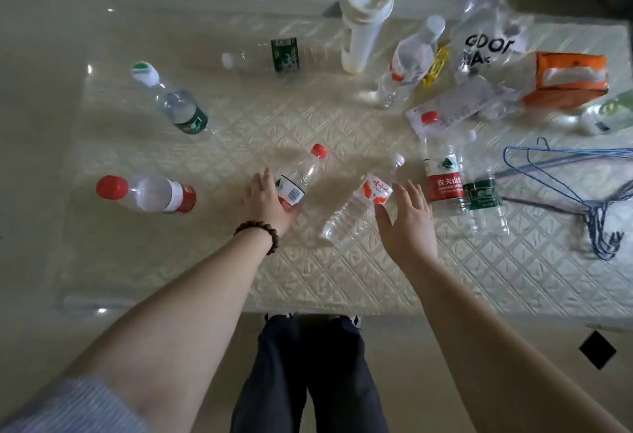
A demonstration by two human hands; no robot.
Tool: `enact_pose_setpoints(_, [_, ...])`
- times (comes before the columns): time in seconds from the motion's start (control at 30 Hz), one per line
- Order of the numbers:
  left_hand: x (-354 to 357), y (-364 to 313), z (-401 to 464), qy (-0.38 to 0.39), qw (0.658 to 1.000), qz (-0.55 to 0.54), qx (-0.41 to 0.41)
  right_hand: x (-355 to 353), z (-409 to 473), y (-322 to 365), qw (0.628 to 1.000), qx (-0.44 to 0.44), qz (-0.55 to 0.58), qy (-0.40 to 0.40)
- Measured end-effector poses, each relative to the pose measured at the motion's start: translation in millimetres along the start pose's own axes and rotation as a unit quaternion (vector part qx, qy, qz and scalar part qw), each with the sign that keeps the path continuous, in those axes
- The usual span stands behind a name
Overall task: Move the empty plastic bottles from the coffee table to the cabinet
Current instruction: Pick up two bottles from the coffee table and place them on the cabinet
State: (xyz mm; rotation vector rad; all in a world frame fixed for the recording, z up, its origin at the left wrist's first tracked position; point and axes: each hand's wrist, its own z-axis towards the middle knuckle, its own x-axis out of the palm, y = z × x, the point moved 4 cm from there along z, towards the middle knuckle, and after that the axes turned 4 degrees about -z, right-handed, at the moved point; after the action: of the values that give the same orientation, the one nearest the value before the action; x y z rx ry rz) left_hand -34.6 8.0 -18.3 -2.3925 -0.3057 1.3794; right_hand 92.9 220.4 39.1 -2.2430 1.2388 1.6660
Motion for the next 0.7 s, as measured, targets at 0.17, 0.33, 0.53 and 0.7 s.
enact_pose_setpoints(0.17, [28, 7, 24, 0.007, 1.0, -0.02, -0.014, 27, 19, -13, 1.0, 0.003, 0.004, -0.005])
enact_pose_setpoints(0.33, [35, 9, 32, -0.01, 0.997, -0.073, -0.021, 32, 29, -20, 0.999, 0.038, 0.017, -0.013])
enact_pose_setpoints(0.53, [8, -9, 20, -0.09, 0.988, -0.122, 0.027, 40, 51, -6, 0.978, 0.191, 0.067, 0.043])
enact_pose_setpoints(0.7, [-6, -17, 13, -0.102, 0.983, -0.149, 0.032, 56, 72, 7, 0.961, 0.256, 0.086, 0.057])
